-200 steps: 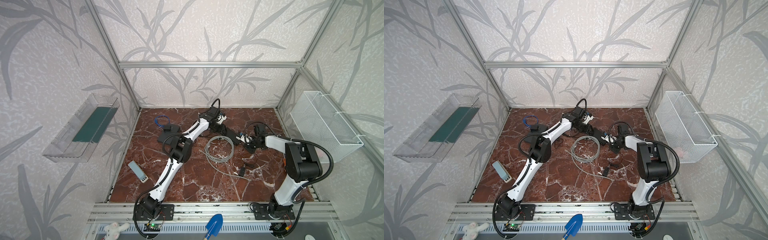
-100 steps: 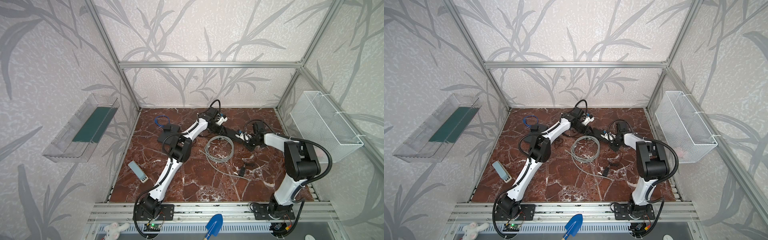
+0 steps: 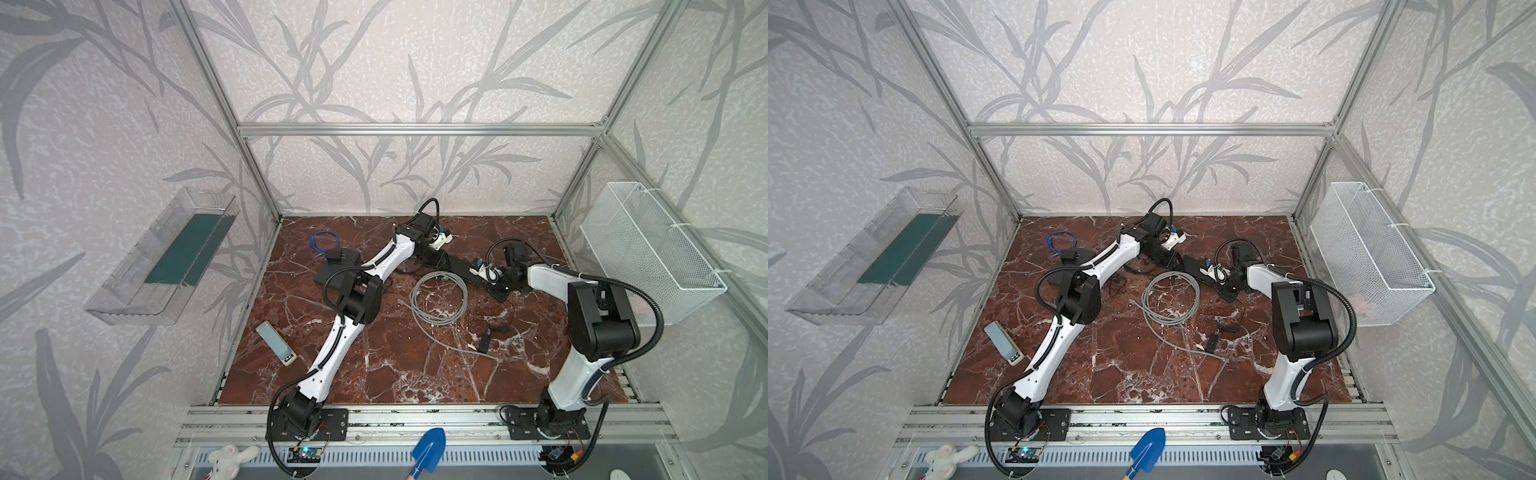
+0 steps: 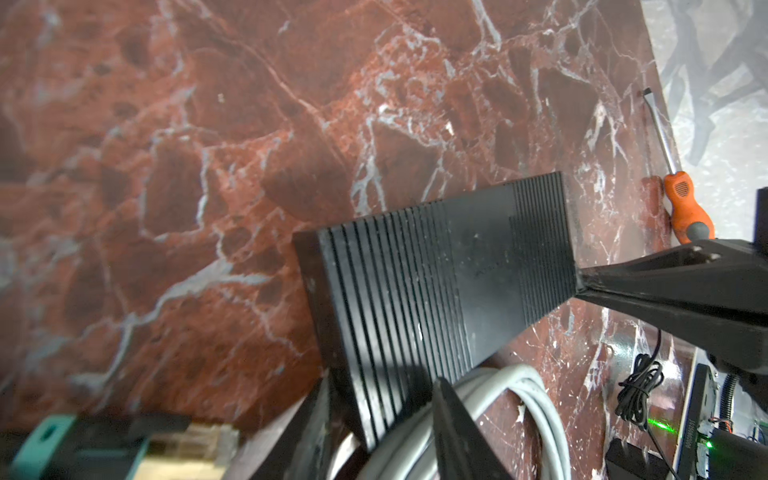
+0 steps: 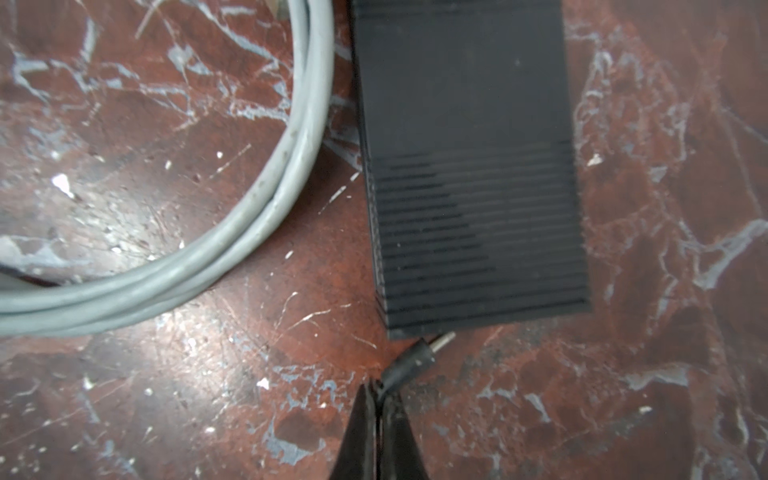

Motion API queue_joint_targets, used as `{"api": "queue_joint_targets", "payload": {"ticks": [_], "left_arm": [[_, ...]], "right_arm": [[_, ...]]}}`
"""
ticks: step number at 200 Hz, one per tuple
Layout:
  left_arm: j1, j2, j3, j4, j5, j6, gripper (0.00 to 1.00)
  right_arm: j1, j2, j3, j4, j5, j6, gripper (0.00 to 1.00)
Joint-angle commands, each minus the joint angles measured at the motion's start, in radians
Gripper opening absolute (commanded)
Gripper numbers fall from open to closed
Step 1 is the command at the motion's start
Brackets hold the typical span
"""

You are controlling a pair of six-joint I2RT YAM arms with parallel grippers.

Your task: Insert the plug into the switch port

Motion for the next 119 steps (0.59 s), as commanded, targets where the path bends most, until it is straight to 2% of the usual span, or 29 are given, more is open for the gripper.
{"api": "queue_joint_targets", "payload": {"ticks": [1,15,50,68,89,119], "left_arm": [[0.006,-0.109,-0.028,-0.047,-0.036,0.031,0.44],[0.001,-0.169,-0.094,-0.039,-0.076,0.055,0.45],[-0.013,-0.364,-0.361,0.04,-0.27,0.057,0.47],[-0.031,-0.465,-0.511,0.073,-0.257,0.066,0.47],[-0.099,-0.574,-0.693,0.113,-0.254,0.1,0.47],[-0.2,-0.618,-0.85,0.129,-0.287,0.113,0.47]], "right_arm": [[-0.008,-0.032,0.035,-0.052,0.0,0.052,0.0],[-0.011,-0.024,0.043,-0.069,0.047,0.082,0.0],[-0.029,-0.016,0.045,-0.054,0.135,0.192,0.0],[-0.029,-0.003,0.066,-0.053,0.175,0.265,0.0],[-0.03,0.004,0.082,-0.037,0.218,0.352,0.0],[-0.045,-0.004,0.09,-0.032,0.257,0.425,0.0]]}}
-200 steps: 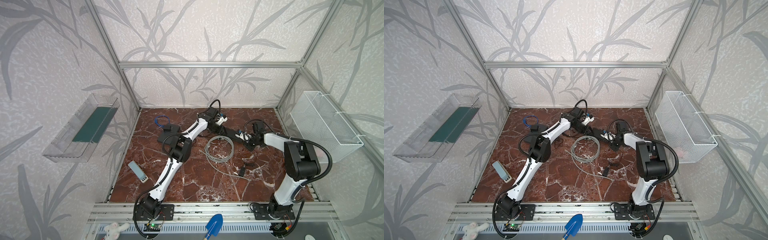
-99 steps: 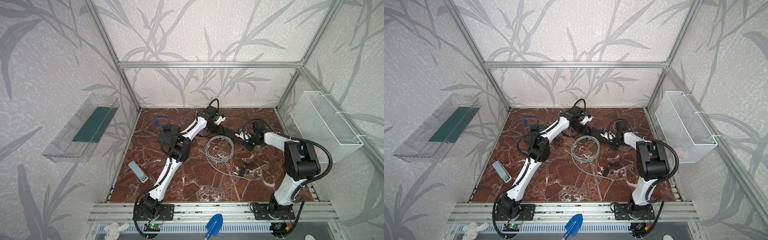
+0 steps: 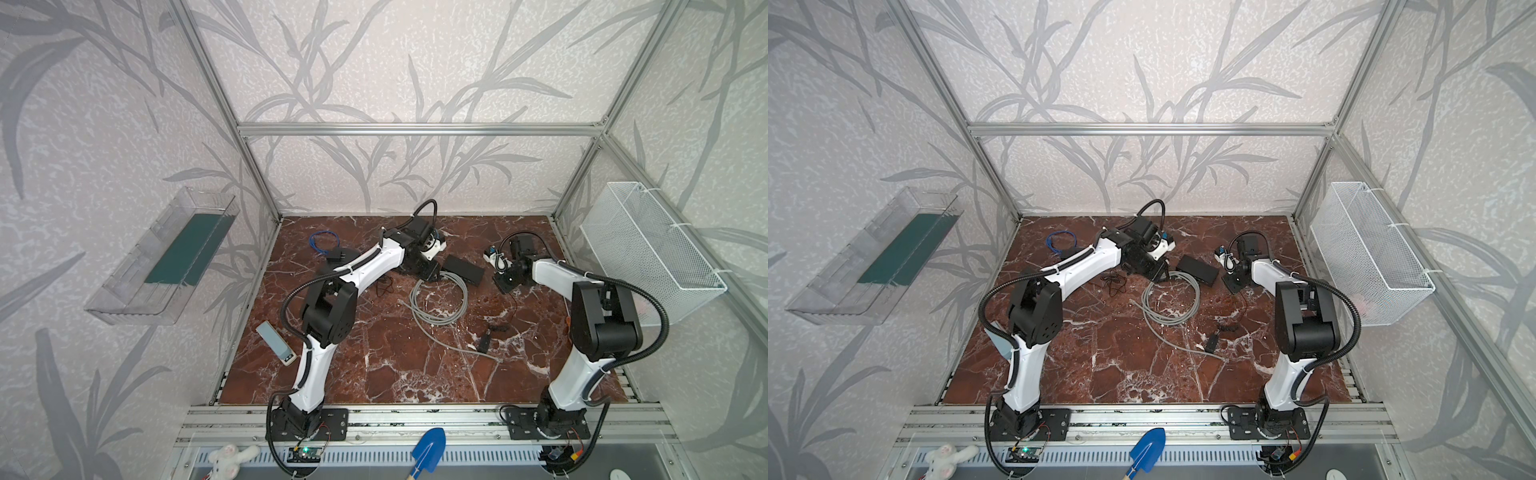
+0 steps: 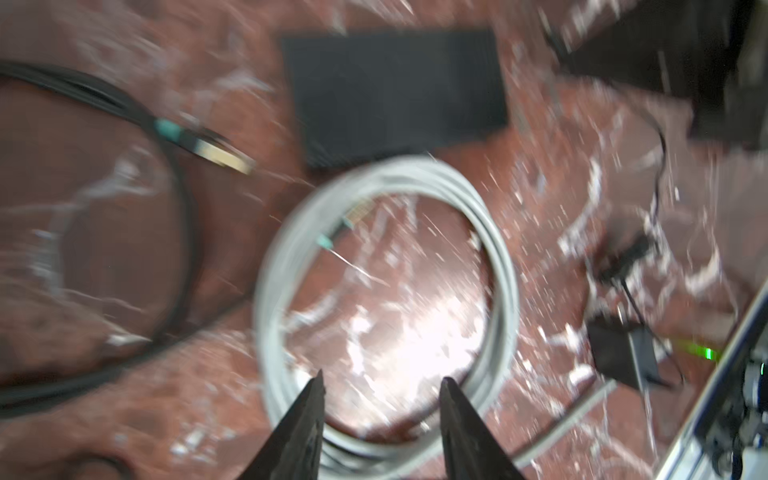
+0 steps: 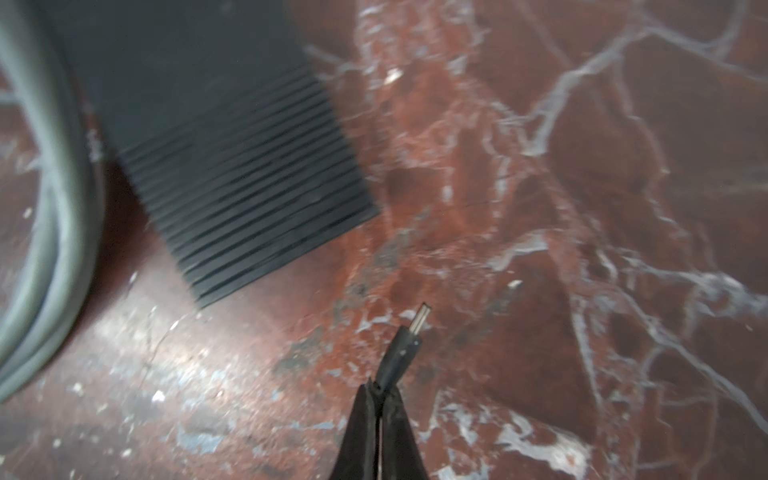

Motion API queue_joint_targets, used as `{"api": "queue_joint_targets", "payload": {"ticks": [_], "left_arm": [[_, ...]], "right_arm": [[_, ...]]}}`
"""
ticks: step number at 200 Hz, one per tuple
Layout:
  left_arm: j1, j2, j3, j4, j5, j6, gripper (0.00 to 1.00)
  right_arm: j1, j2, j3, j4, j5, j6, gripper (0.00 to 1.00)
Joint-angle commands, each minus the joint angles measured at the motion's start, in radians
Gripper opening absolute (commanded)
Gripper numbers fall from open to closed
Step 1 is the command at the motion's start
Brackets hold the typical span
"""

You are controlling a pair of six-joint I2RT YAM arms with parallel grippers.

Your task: Insert the plug into the switch port

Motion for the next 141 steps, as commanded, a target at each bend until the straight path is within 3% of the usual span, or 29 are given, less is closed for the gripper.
{"api": "queue_joint_targets", "payload": {"ticks": [1,30,123,141], "left_arm": [[-0.081,-0.014,-0.104,0.025,-0.037,0.041,0.47],[-0.125,-0.016,-0.172,0.059,-0.088,0.037,0.48],[-0.204,0.093,-0.174,0.037,-0.168,0.135,0.49],[-0.213,0.098,-0.169,-0.006,-0.198,0.16,0.4]], "right_arm": [[-0.014,-0.003,0.021,-0.008,0.052,0.102,0.0],[-0.032,-0.022,0.008,0.007,0.032,0.128,0.0],[-0.032,-0.041,0.018,0.018,-0.006,0.153,0.0],[-0.032,-0.033,0.031,0.012,-0.008,0.161,0.0]]}}
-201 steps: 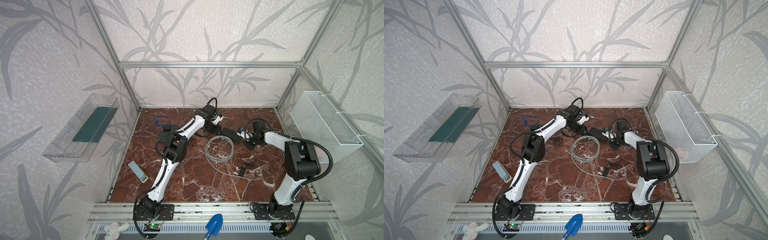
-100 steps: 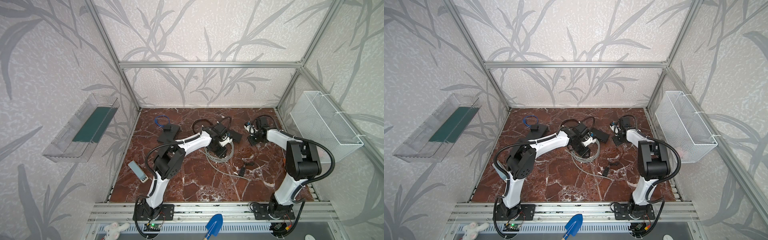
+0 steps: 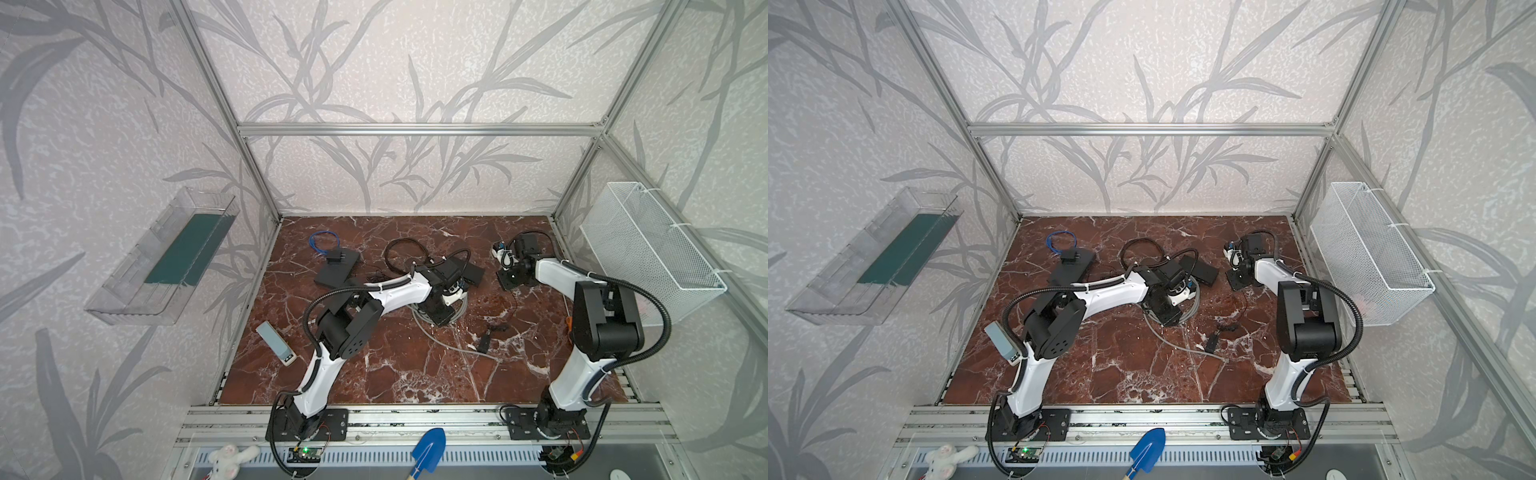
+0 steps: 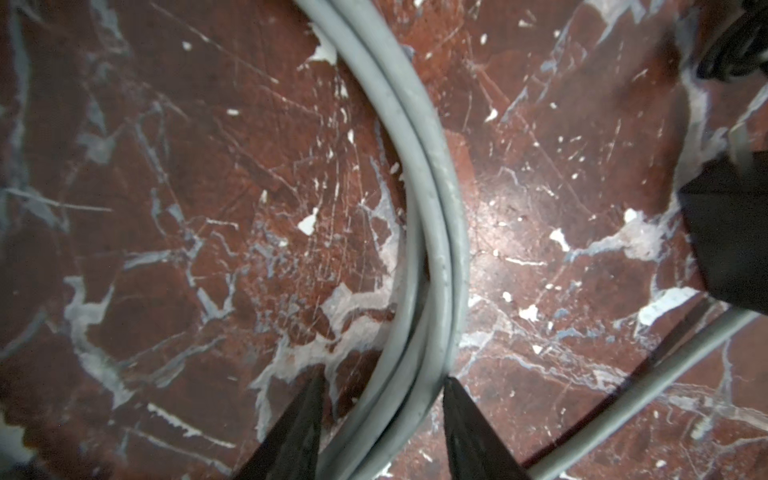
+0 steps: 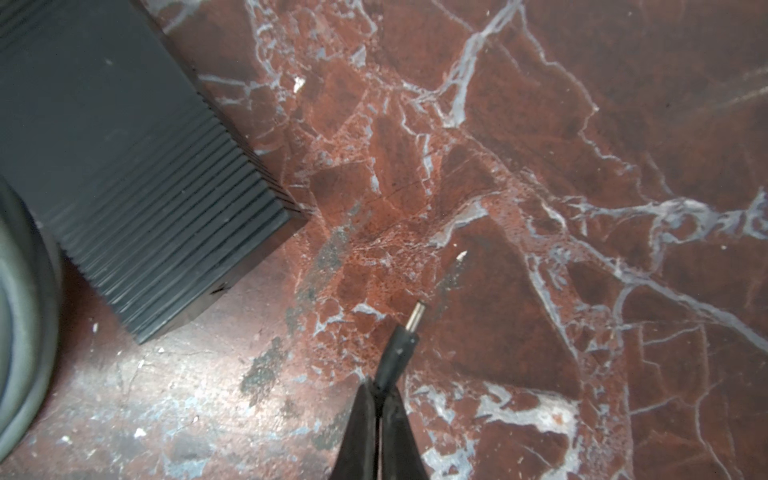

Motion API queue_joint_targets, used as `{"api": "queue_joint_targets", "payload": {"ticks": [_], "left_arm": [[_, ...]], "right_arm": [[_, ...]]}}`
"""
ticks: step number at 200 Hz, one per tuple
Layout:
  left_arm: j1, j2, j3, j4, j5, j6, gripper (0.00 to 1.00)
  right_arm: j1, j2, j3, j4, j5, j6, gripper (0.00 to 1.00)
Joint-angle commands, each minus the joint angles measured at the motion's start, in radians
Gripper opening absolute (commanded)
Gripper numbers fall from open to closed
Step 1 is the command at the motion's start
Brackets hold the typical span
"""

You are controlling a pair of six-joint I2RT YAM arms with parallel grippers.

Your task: Insert the plug into the switch port

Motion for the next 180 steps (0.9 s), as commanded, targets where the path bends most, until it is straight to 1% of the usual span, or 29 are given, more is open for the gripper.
{"api": "queue_joint_targets", "payload": {"ticks": [1,13,23,43,79,88,104,133,153,180], "left_arm": [[-0.019,0.046,0.003,-0.071,-0.041,0.064,0.39],[-0.019,0.037,-0.009,-0.102,-0.059,0.075,0.32],[-0.017,0.016,-0.036,-0.119,-0.072,0.084,0.29],[0.01,-0.056,-0.119,-0.133,-0.034,0.084,0.2],[0.048,-0.186,-0.235,-0.192,0.005,0.094,0.19],[0.057,-0.205,-0.248,-0.211,0.021,0.084,0.18],[0.067,-0.233,-0.263,-0.245,0.047,0.047,0.14],[0.066,-0.349,-0.335,-0.172,0.072,-0.016,0.13],[0.067,-0.404,-0.319,-0.158,0.098,-0.017,0.12],[0.064,-0.431,-0.286,-0.218,0.14,-0.019,0.12]], "right_arm": [[0.0,-0.032,0.029,0.005,-0.013,0.017,0.0],[0.0,-0.03,0.037,0.004,-0.014,0.02,0.0],[0.0,-0.03,0.041,0.008,-0.018,0.026,0.0],[0.0,-0.033,0.043,0.02,-0.041,0.043,0.0],[0.028,-0.026,0.024,0.042,-0.075,0.051,0.0],[0.04,-0.021,0.028,0.035,-0.078,0.045,0.0],[0.058,-0.019,0.033,0.025,-0.08,0.033,0.0],[0.062,-0.02,0.042,0.027,-0.081,0.037,0.0],[0.062,-0.005,0.056,0.021,-0.065,0.045,0.0],[0.062,0.004,0.073,0.012,-0.044,0.057,0.0]]}}
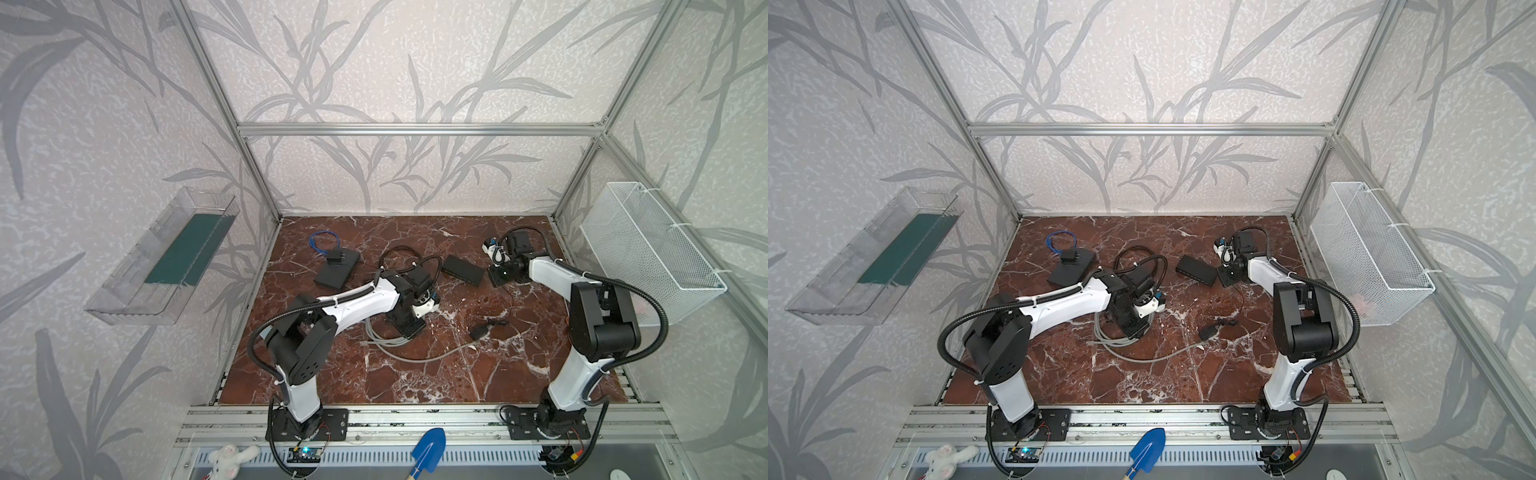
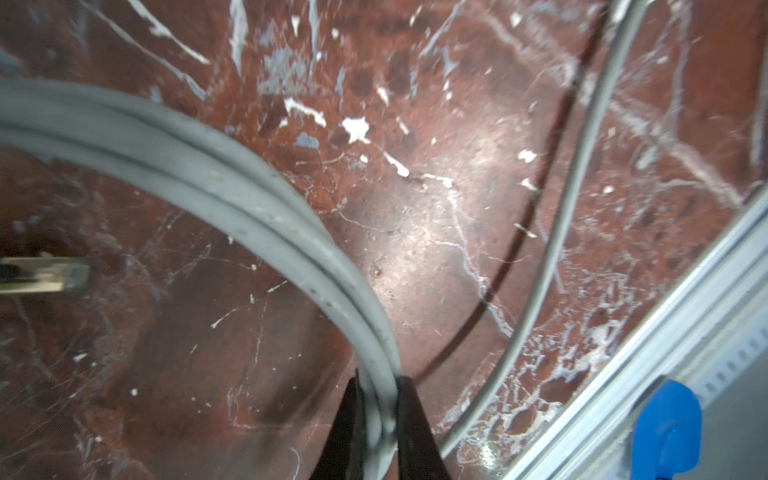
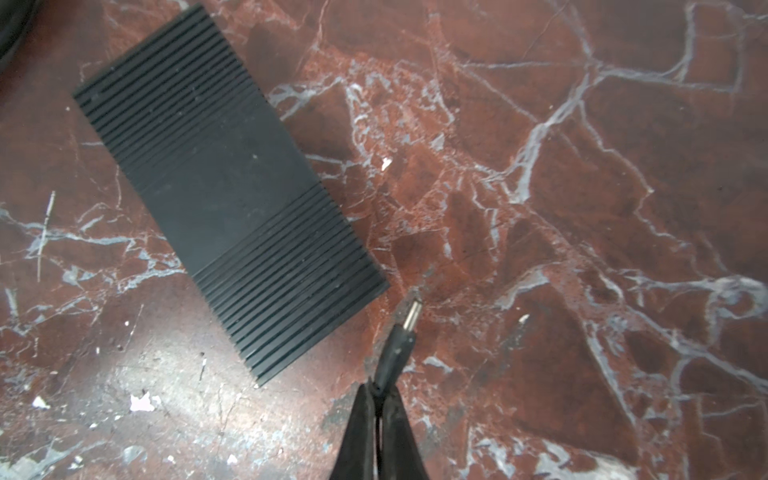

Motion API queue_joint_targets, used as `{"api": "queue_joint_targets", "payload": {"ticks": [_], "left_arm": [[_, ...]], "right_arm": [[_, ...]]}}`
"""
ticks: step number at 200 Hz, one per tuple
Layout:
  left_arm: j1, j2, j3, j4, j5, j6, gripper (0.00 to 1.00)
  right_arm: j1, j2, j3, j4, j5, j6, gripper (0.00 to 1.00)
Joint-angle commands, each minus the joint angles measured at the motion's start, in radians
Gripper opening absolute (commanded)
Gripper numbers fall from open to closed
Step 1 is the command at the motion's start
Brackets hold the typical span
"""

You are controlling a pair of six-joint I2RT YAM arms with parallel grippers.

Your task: Insert the plug into the switch port

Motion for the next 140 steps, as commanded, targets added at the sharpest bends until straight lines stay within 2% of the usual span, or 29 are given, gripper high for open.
{"api": "queue_joint_targets", "payload": {"ticks": [1,15,41,61,113,140], "left_arm": [[-0.006,-0.043,0.034,-0.047,0.053,-0.009,0.12],[-0.012,-0.069,0.006,-0.038,0.055,-0.017,0.12],[-0.018,-0.074,-0.055,-0.014,0.136,-0.021,0.12],[-0.03,-0.068,-0.083,-0.001,0.107,-0.054,0.11],[-0.026,-0.198,-0.215,0.153,-0.181,-0.263,0.11],[-0.021,-0.253,-0.28,0.209,-0.29,-0.396,0.11]], "right_arm": [[-0.003,0.004,0.036,-0.011,0.018,0.017,0.0],[-0.003,0.001,0.033,-0.006,0.017,0.02,0.0],[-0.003,0.001,0.025,0.001,0.018,0.025,0.0],[-0.004,0.003,0.023,-0.003,0.022,0.025,0.0],[-0.004,0.007,0.014,-0.001,0.033,0.018,0.0],[-0.003,0.012,0.011,0.004,0.027,0.025,0.0]]}}
